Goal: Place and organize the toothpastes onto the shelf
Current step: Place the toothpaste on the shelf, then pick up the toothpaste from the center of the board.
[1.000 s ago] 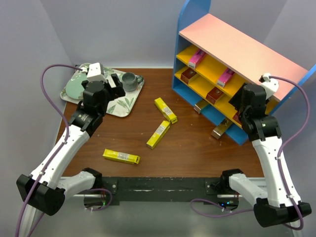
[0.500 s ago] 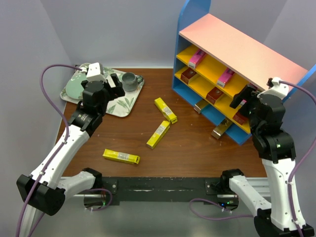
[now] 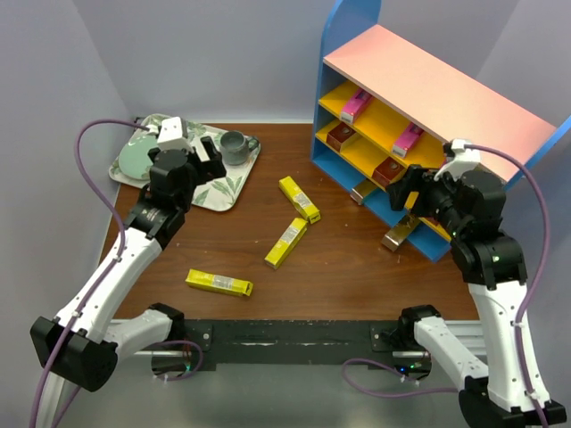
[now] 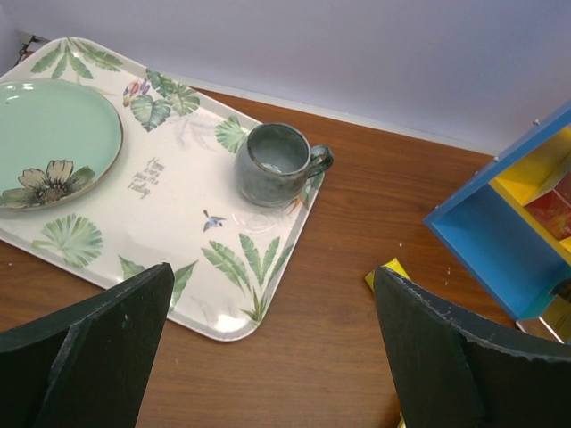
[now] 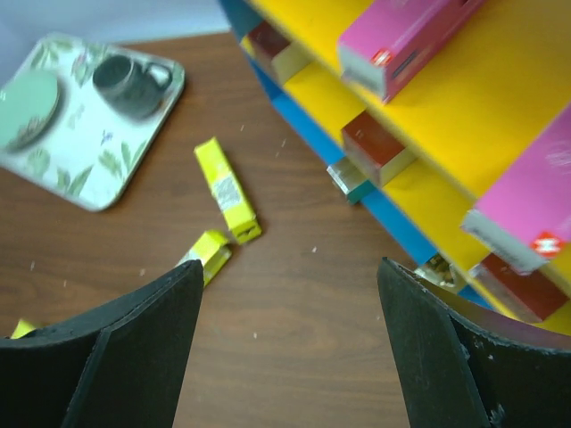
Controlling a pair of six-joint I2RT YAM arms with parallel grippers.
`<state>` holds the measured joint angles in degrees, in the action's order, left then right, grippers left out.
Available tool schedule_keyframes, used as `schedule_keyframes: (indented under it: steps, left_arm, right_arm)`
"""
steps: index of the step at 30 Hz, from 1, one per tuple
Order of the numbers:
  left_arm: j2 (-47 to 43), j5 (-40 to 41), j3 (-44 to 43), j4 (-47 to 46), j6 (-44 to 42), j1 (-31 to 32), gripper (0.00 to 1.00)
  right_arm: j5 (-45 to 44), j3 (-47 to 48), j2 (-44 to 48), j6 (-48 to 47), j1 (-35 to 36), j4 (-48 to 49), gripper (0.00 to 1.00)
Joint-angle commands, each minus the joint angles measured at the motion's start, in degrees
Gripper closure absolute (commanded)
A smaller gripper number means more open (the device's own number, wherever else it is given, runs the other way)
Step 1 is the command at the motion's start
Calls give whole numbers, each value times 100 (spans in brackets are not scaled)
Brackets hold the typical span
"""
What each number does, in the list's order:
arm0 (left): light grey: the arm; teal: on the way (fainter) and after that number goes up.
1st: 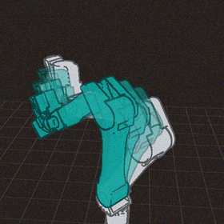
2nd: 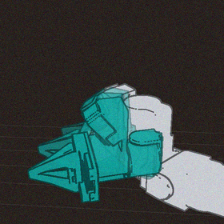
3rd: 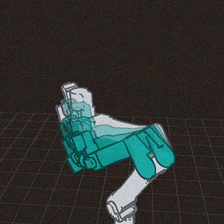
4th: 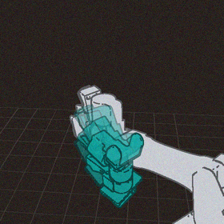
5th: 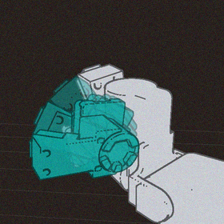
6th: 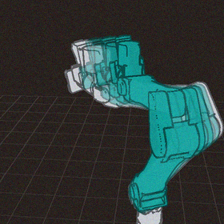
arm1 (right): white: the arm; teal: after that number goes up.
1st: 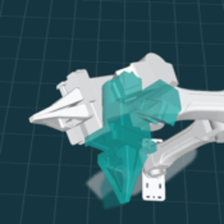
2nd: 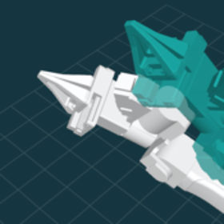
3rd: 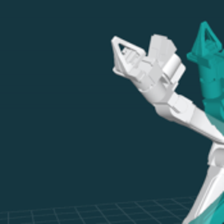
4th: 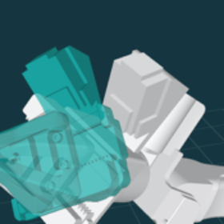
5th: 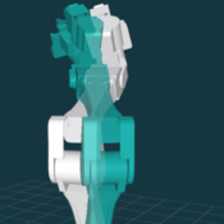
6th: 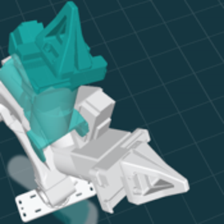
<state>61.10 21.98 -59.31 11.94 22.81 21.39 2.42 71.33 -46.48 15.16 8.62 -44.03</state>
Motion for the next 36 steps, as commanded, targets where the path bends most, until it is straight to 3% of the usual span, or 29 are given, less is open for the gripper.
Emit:
schedule_keyframes:
  steps: [1, 4, 7, 8, 11, 17, 24, 29, 36]
  left_arm:
    - [-283, -299, 217, -280, -241, -56, 0]
    - [-423, -492, 419, -316, -365, -56, 0]
    - [-529, -537, 613, -316, -426, -47, 0]
    - [-564, -537, 657, -316, -478, -47, 0]
    - [-643, -641, 815, -368, -645, -47, 0]
    - [-880, -1862, 1439, -737, -901, -38, 0]
    - [-100, -3006, 1598, -282, -734, 207, 0]
    - [1120, -2366, 843, 738, -568, 1428, 0]
    - [2335, -1514, 264, 317, -303, 2440, 0]
  right_arm:
    - [953, -374, 25, -250, 78, 325, 17]
    - [972, -707, -27, -93, 367, 588, 17]
    - [87, -1033, -168, -4, 1323, 904, 17]
    - [-221, -1155, -316, 13, 1953, 983, 17]
    - [-751, -1427, -799, 84, 2764, 1448, 17]
    - [-1049, -1920, -1565, 58, 3618, 2442, 17]
    - [-1374, -2825, -1891, 382, 3910, 3539, 16]
    - [-1691, -3720, -1505, 822, 3919, 4130, 14]
    - [-1745, -4443, -943, 1138, 3919, 4675, 14]
